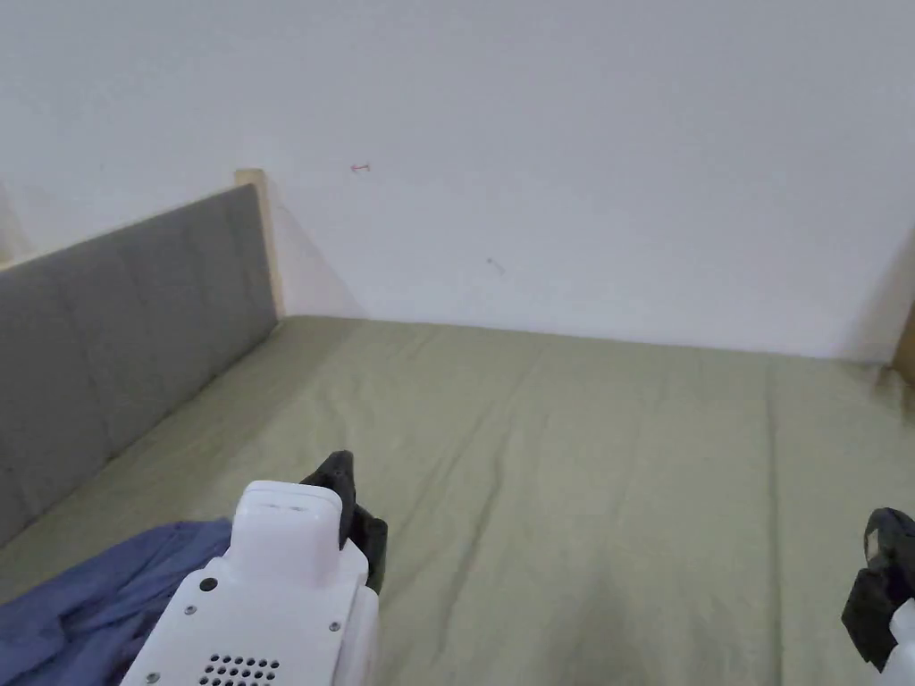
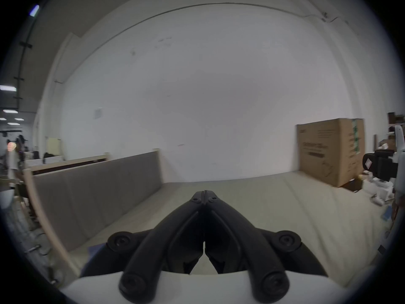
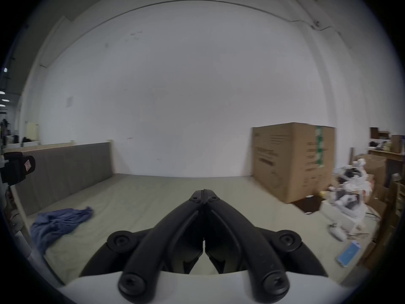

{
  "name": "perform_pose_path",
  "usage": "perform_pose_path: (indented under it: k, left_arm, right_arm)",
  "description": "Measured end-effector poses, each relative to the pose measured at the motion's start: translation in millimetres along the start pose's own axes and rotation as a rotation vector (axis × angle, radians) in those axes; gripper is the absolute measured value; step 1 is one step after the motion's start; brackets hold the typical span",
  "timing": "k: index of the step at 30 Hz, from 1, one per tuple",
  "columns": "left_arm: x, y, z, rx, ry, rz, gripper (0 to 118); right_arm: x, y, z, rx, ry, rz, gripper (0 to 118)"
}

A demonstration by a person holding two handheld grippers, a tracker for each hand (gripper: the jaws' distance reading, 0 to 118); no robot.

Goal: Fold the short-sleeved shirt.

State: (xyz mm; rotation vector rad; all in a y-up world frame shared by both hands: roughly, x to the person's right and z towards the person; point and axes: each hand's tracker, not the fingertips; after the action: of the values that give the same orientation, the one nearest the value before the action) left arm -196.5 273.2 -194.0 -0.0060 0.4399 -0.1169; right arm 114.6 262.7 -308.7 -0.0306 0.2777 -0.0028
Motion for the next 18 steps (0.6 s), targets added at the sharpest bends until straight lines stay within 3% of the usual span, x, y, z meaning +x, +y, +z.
perform_pose_path:
  k: [4, 7, 12, 15, 18]
  left_arm:
    - [-78.5, -9.7, 21.9, -0.041, 0.233, -0.032, 0]
    - [-116.6, -22.2, 35.3, -0.075, 0.325, -0.025, 0]
    - [-140.3, -26.4, 31.9, -0.050, 0.349, 0.023, 0]
    - [-171.6, -17.6, -27.3, -0.204, 0.234, 0.044, 0]
    - [-216.5, -38.2, -114.2, -0.601, -0.071, 0.227, 2]
  right_arm:
    - [-82.0, -5.4, -18.4, -0.005, 0.232, 0.080, 0]
    - [-127.4, -2.2, -19.2, -0.010, 0.363, 0.084, 0]
    - [-140.9, -2.3, -31.8, -0.045, 0.412, 0.038, 0]
    - [-129.5, -1.2, -38.3, -0.067, 0.407, 0.034, 0]
    - [-111.3, -8.4, -46.0, -0.135, 0.376, 0.053, 0]
